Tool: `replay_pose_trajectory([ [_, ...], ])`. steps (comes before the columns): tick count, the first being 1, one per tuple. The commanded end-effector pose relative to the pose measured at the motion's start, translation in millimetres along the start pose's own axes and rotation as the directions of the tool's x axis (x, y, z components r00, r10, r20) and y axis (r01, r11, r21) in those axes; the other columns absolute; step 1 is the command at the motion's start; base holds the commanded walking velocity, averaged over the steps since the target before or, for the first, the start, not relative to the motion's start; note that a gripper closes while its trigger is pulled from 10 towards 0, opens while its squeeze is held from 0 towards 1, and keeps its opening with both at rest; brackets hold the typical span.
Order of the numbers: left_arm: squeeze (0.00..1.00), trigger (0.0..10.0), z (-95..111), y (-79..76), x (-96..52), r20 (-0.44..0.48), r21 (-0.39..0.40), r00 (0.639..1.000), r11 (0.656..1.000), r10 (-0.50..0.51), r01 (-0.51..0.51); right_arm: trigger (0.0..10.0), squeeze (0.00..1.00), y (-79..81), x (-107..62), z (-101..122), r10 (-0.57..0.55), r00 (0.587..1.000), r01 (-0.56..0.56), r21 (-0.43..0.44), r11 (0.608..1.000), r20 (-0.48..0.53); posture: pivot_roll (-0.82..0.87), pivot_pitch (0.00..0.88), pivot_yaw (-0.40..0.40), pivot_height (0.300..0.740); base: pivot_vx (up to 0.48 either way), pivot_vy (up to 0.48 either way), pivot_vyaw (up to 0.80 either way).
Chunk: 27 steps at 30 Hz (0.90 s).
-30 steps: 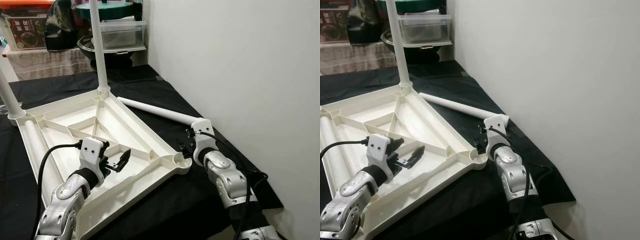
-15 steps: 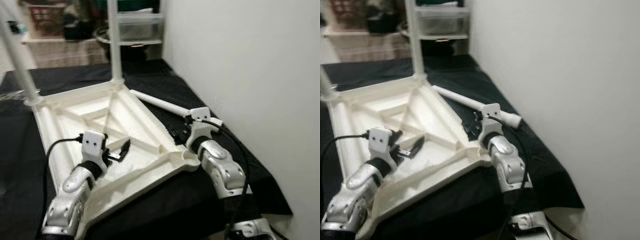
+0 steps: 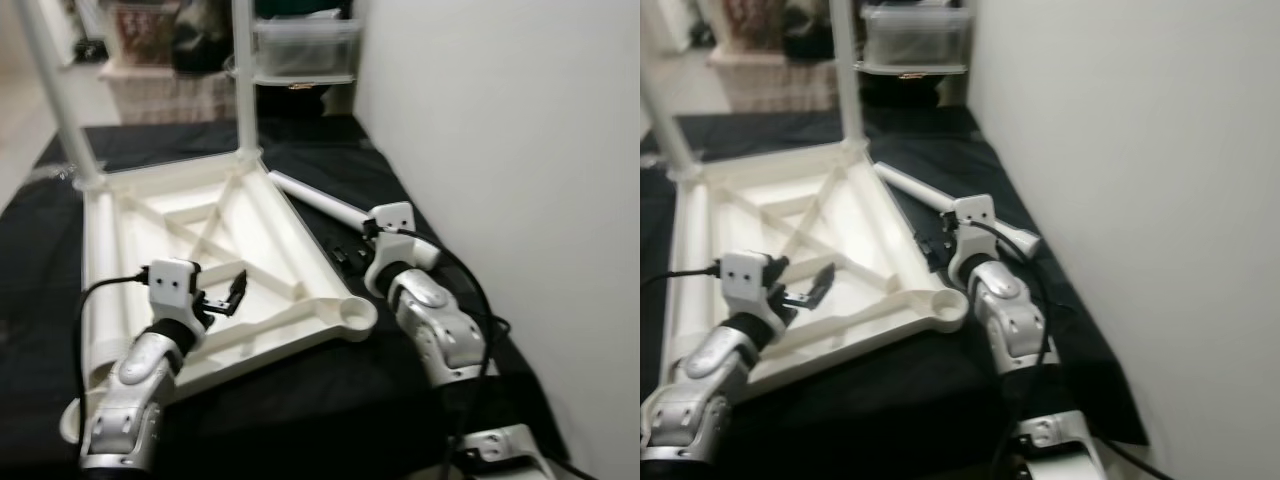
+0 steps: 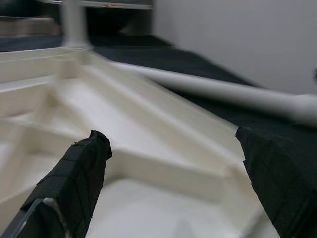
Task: Building children table
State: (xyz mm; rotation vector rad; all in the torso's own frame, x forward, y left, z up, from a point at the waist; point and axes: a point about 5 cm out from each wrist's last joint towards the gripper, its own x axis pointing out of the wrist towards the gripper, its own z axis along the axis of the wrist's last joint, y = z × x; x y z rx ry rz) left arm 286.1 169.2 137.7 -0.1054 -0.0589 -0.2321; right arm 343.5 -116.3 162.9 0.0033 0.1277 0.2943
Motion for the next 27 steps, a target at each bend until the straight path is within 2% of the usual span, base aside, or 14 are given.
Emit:
replay_pose_trajectory([
  [1, 0.0, 10.0, 1.4, 4.6, -0.3, 0.014, -0.009, 1.0, 1.0, 0.023, -0.023, 10.0, 0.0, 0.2, 0.0, -0.7, 0.003, 1.0, -0.003, 0.007, 1.0, 0.006, 0.0, 0.0, -0.073, 0.74, 0.0, 0.0, 0.0],
  [6, 0.0, 10.0, 3.6, 4.4, 0.4, 0.03, -0.019, 0.999, 1.0, 0.025, -0.024, 10.0, 0.0, 1.5, -0.2, 2.0, 0.024, 0.999, -0.023, -0.007, 1.0, 0.021, 0.0, 0.0, -0.075, 0.74, 0.279, 0.0, 0.0],
  [9, 0.0, 10.0, 4.9, 1.6, 1.3, 0.042, -0.025, 0.999, 1.0, 0.015, -0.014, 10.0, 0.0, 5.6, 0.1, 10.9, 0.077, 0.995, -0.074, -0.039, 0.996, 0.065, -0.01, 0.0, -0.074, 0.74, 0.4, 0.0, 0.27],
  [12, 0.0, 10.0, 5.0, -0.3, 1.7, 0.044, -0.031, 0.999, 0.999, 0.01, -0.008, 10.0, 0.0, 7.5, 1.3, 18.7, 0.103, 0.99, -0.104, 0.0, 0.995, 0.096, -0.01, 0.0, -0.077, 0.74, 0.383, 0.0, 0.8],
  [20, 0.0, 10.0, 5.3, -2.4, 0.7, 0.052, -0.038, 0.999, 0.999, 0.001, 0.001, 10.0, 0.0, 5.6, 5.3, 20.8, 0.113, 0.991, -0.113, -0.007, 0.994, 0.078, 0.0, 0.0, -0.085, 0.74, 0.345, 0.0, 0.1],
  [27, 0.0, 10.0, 6.3, -4.8, -0.9, 0.067, -0.059, 0.998, 0.998, -0.006, 0.009, 10.0, 0.0, -1.0, 11.1, 30.7, 0.132, 0.988, -0.128, -0.052, 0.99, 0.084, 0.0, 0.0, -0.091, 0.74, 0.0, 0.0, 0.0],
])
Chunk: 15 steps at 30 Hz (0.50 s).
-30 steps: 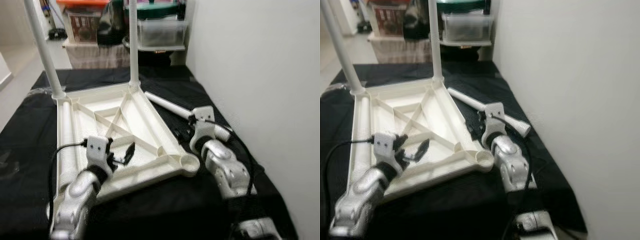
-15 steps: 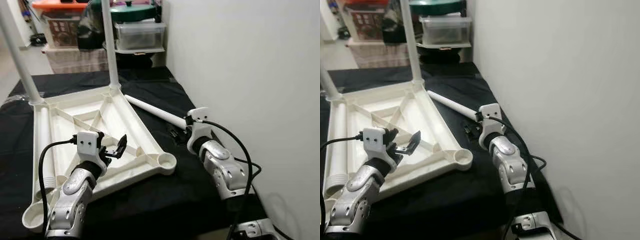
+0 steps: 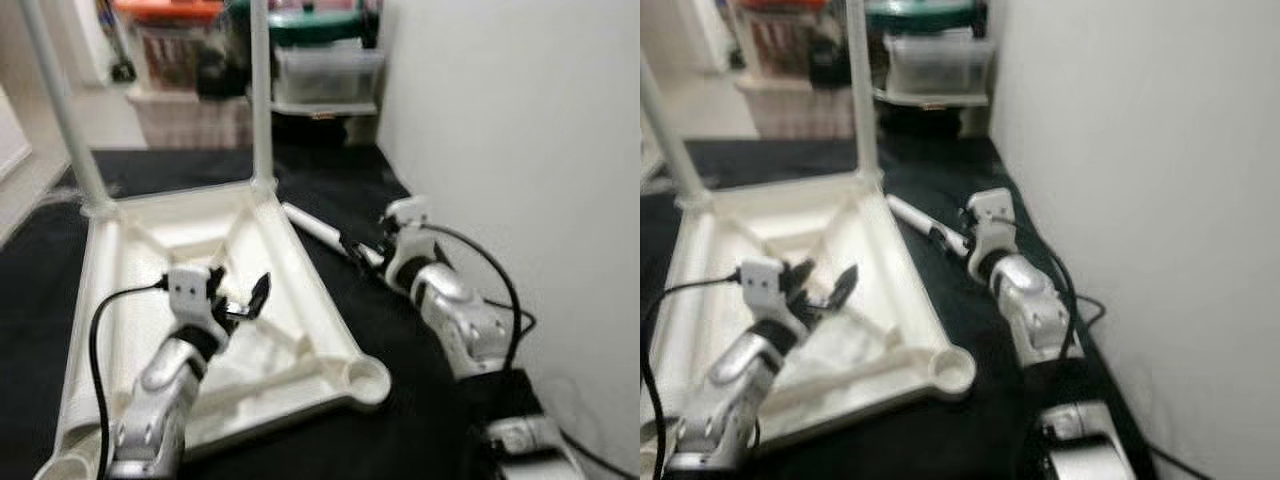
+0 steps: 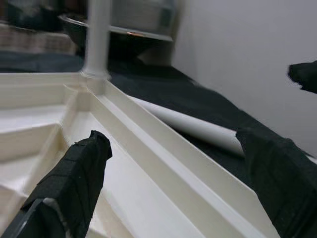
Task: Building children table
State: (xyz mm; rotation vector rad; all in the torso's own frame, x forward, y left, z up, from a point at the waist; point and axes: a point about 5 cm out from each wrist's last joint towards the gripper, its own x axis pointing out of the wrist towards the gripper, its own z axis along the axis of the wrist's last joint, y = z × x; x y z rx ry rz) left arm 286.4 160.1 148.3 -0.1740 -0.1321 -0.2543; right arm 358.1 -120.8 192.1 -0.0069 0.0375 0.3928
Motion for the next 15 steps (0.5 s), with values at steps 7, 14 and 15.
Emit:
replay_pose_trajectory([
  [7, 0.0, 10.0, -2.2, 5.0, -3.9, -0.007, 0.005, 1.0, 1.0, 0.011, -0.011, 10.0, 0.0, -11.5, 12.0, -0.9, 0.113, 0.99, -0.121, -0.097, 0.988, -0.089, 0.0, 0.0, -0.091, 0.74, 0.0, 0.0, 0.0],
  [14, 0.0, 10.0, -1.5, 3.4, -2.9, 0.0, 0.004, 1.0, 1.0, 0.003, -0.003, 10.0, 0.0, -48.7, 18.9, -26.9, 0.007, 0.957, -0.051, -0.148, 0.988, -0.289, 0.02, 0.0, -0.102, 0.74, 0.0, 0.0, 0.0],
  [15, 0.0, 10.0, -1.5, 3.4, -2.9, 0.0, 0.004, 1.0, 1.0, 0.003, -0.003, 10.0, 0.0, -48.7, 18.9, -26.9, 0.007, 0.957, -0.051, -0.148, 0.988, -0.289, 0.02, 0.0, -0.102, 0.74, 0.0, 0.0, 0.0],
])
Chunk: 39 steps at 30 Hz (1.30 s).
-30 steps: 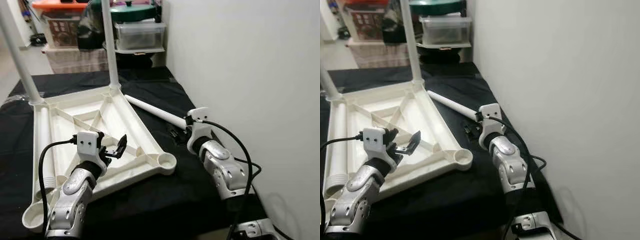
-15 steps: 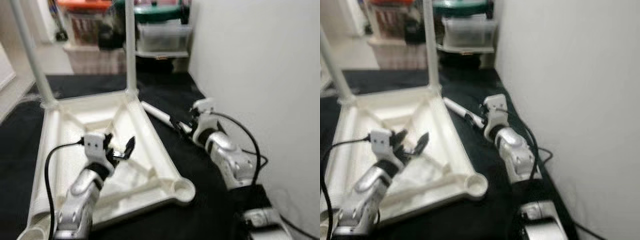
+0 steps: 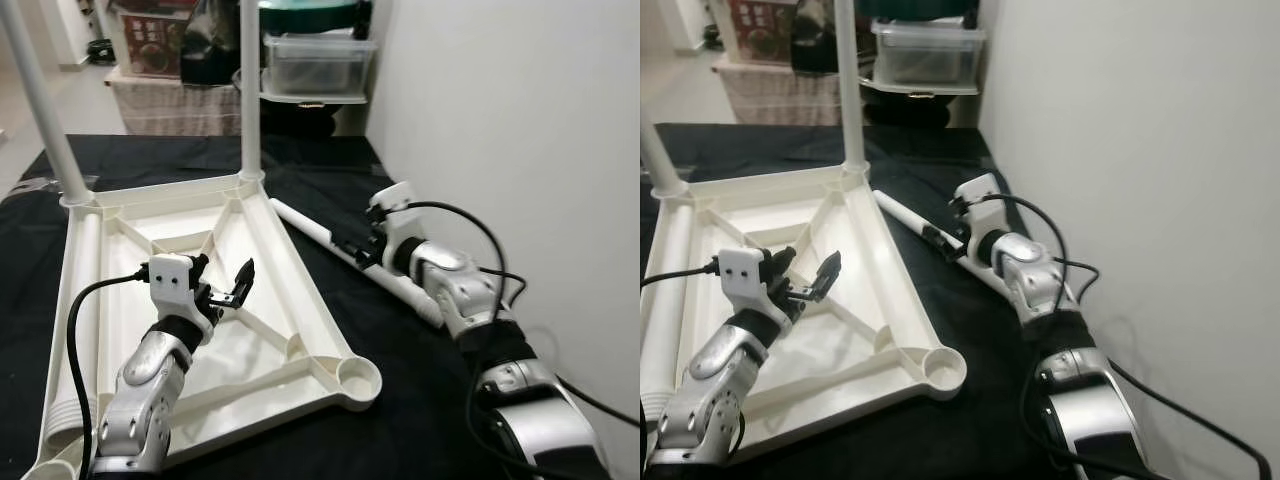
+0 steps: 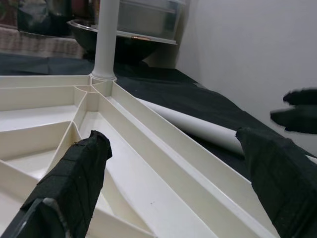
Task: Building children table
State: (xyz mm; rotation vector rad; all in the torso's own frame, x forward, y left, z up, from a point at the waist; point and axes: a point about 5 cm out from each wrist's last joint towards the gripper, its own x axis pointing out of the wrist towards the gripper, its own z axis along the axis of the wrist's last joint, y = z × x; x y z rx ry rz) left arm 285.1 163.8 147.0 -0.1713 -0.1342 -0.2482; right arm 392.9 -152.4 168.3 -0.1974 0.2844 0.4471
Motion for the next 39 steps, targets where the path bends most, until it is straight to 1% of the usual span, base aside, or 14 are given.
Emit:
replay_pose_trajectory([
  [1, 0.0, 10.0, -0.6, 0.1, -0.4, 0.0, 0.001, 1.0, 1.0, -0.004, 0.004, 10.0, 0.0, -10.0, -0.8, -9.0, -0.038, 0.998, 0.038, 0.002, 0.999, -0.045, 0.02, 0.0, -0.106, 0.74, 0.0, 0.0, 0.0],
  [6, 0.0, 10.0, 0.7, 1.0, -0.5, 0.004, 0.002, 1.0, 1.0, -0.003, 0.003, 10.0, 0.0, -5.9, 0.6, -20.1, 0.051, 0.993, -0.047, 0.039, 0.998, -0.103, 0.03, 0.0, -0.109, 0.74, 0.0, 0.0, 0.0],
  [8, 0.0, 10.0, 0.8, 1.2, -0.2, 0.004, 0.005, 1.0, 1.0, -0.003, 0.003, 10.0, 0.0, -7.5, -1.0, -38.0, 0.035, 0.982, -0.033, 0.017, 0.999, -0.185, 0.04, 0.0, -0.115, 0.74, 0.0, 0.0, 0.0],
  [12, 0.0, 10.0, 1.1, 1.4, -0.1, 0.004, 0.007, 1.0, 1.0, -0.004, 0.004, 10.0, 0.0, -8.0, -2.2, -43.5, 0.043, 0.977, -0.04, 0.022, 0.999, -0.209, 0.04, 0.0, -0.115, 0.74, 0.0, 0.0, 0.0],
  [14, 0.0, 10.0, 1.9, 2.0, 0.1, 0.005, 0.01, 1.0, 1.0, -0.005, 0.005, 10.0, 0.0, -8.3, -4.3, -52.6, 0.065, 0.965, -0.068, -0.004, 0.998, -0.254, 0.04, 0.0, -0.119, 0.74, 0.0, 0.0, 0.0],
  [17, 0.0, 10.0, 2.1, 2.3, 0.2, 0.005, 0.011, 1.0, 1.0, -0.004, 0.004, 10.0, 0.0, -8.7, -4.5, -54.7, 0.066, 0.962, -0.074, -0.021, 0.997, -0.267, 0.04, 0.0, -0.119, 0.74, 0.0, 0.0, 0.0],
  [19, 0.0, 10.0, 1.3, 3.9, -1.2, -0.003, 0.02, 1.0, 1.0, -0.001, 0.001, 10.0, 0.0, -18.9, -9.5, -64.6, -0.036, 0.943, 0.026, -0.033, 0.999, -0.33, 0.05, 0.0, -0.121, 0.74, 0.0, 0.0, 0.0],
  [23, 0.0, 10.0, -0.1, 3.6, -2.5, -0.01, 0.022, 1.0, 1.0, -0.002, 0.003, 10.0, 0.0, -25.9, -15.9, -76.1, -0.088, 0.919, 0.087, -0.021, 0.996, -0.384, 0.05, 0.0, -0.119, 0.74, 0.0, 0.0, 0.0],
  [30, 0.0, 10.0, -0.7, 4.0, -2.8, -0.017, 0.024, 1.0, 1.0, -0.006, 0.007, 10.0, 0.0, -28.7, -20.4, -85.0, -0.098, 0.905, 0.094, -0.031, 0.995, -0.414, 0.04, 0.0, -0.111, 0.74, 0.0, 0.0, 0.0],
  [34, 0.0, 10.0, -1.5, 3.8, -2.0, -0.024, 0.028, 1.0, 1.0, -0.012, 0.013, 10.0, 0.0, -30.1, -21.9, -86.8, -0.098, 0.903, 0.099, -0.018, 0.995, -0.419, 0.03, 0.0, -0.108, 0.74, 0.0, 0.0, 0.0],
  [36, 0.0, 10.0, -1.7, 2.9, -1.5, -0.025, 0.025, 1.0, 1.0, -0.014, 0.015, 10.0, 0.0, -27.6, -22.2, -89.1, -0.06, 0.902, 0.075, 0.017, 0.997, -0.427, 0.03, 0.0, -0.113, 0.74, 0.0, 0.0, 0.0],
  [37, 0.0, 10.0, -1.8, 2.6, -1.7, -0.024, 0.025, 1.0, 1.0, -0.013, 0.014, 2.9, 0.0, -24.1, -21.6, -90.6, -0.026, 0.902, 0.046, 0.037, 0.998, -0.431, 0.03, 0.0, -0.115, 0.74, 0.0, 0.0, 0.0],
  [38, 0.0, 10.0, -1.8, 2.6, -1.7, -0.024, 0.025, 1.0, 1.0, -0.013, 0.014, 2.9, 0.0, -24.1, -21.6, -90.6, -0.026, 0.902, 0.046, 0.037, 0.998, -0.431, 0.03, 0.0, -0.115, 0.74, 0.0, 0.0, 0.0],
  [39, 0.0, 10.0, -2.1, 2.7, -2.1, -0.025, 0.025, 1.0, 1.0, -0.012, 0.013, 0.0, 0.0, -21.3, -21.1, -92.0, -0.001, 0.901, 0.026, 0.052, 0.998, -0.434, 0.03, 0.0, -0.115, 0.74, 0.0, 0.0, 0.0],
])
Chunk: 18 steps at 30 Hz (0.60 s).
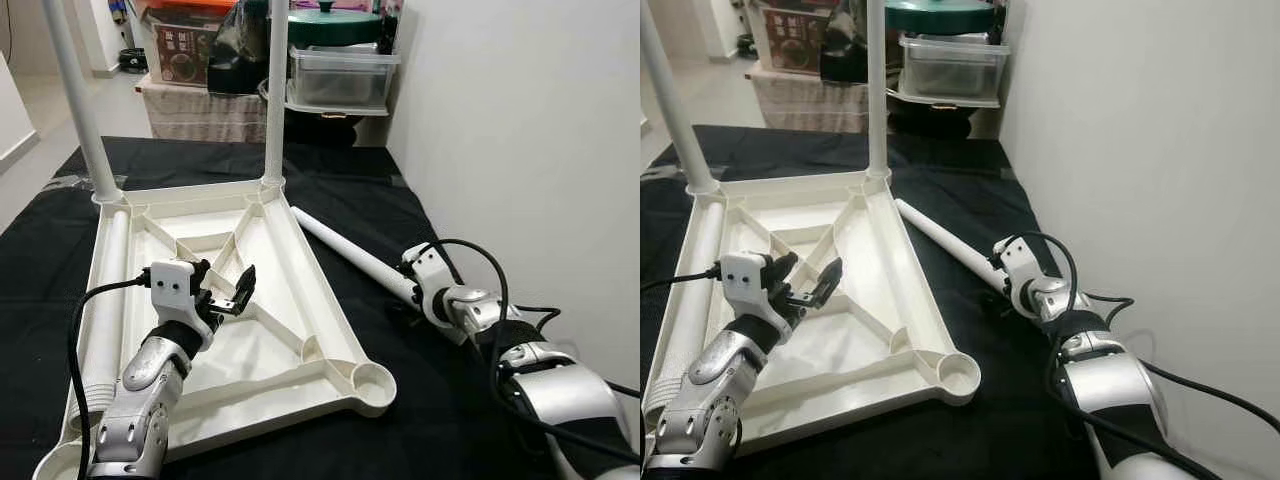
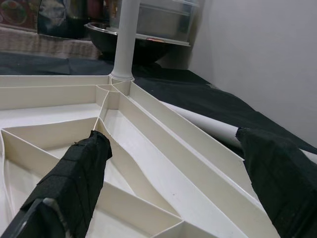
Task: Building children table
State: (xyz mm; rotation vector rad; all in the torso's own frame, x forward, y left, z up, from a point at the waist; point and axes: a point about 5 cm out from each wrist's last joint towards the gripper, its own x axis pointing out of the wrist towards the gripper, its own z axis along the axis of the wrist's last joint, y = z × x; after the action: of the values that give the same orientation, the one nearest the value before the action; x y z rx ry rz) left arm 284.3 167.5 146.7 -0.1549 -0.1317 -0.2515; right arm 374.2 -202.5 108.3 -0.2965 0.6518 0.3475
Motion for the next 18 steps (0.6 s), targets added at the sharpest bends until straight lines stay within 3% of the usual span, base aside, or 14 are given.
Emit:
replay_pose_trajectory([
  [1, 0.0, 10.0, -2.6, -0.7, -0.5, -0.02, 0.009, 1.0, 1.0, -0.009, 0.009, 0.0, 0.0, 7.2, 3.1, -18.9, 0.059, 0.996, -0.056, 0.051, 0.997, -0.065, 0.03, 0.0, -0.115, 0.74, 0.0, 0.0, 0.0],
  [6, 0.0, 10.0, -4.6, -0.5, -1.9, -0.026, 0.009, 1.0, 1.0, -0.005, 0.005, 0.0, 0.0, 14.9, 5.4, -26.7, 0.113, 0.989, -0.108, 0.054, 0.993, -0.096, 0.03, 0.0, -0.117, 0.74, 0.0, 0.0, 0.0],
  [13, 0.0, 10.0, -6.7, -2.7, -0.4, -0.034, 0.011, 0.999, 1.0, -0.011, 0.012, 0.0, 0.0, 28.7, 8.1, -31.4, 0.232, 0.965, -0.236, -0.02, 0.971, -0.125, 0.01, 0.0, -0.113, 0.74, 0.0, 0.0, 0.0],
  [18, 0.0, 10.0, -6.4, -2.0, 0.7, -0.033, 0.01, 0.999, 1.0, -0.008, 0.009, 0.0, 0.0, 31.3, 6.2, 0.8, 0.292, 0.956, -0.292, 0.003, 0.956, 0.025, 0.01, 0.0, -0.112, 0.74, 0.0, 0.0, 0.0],
])
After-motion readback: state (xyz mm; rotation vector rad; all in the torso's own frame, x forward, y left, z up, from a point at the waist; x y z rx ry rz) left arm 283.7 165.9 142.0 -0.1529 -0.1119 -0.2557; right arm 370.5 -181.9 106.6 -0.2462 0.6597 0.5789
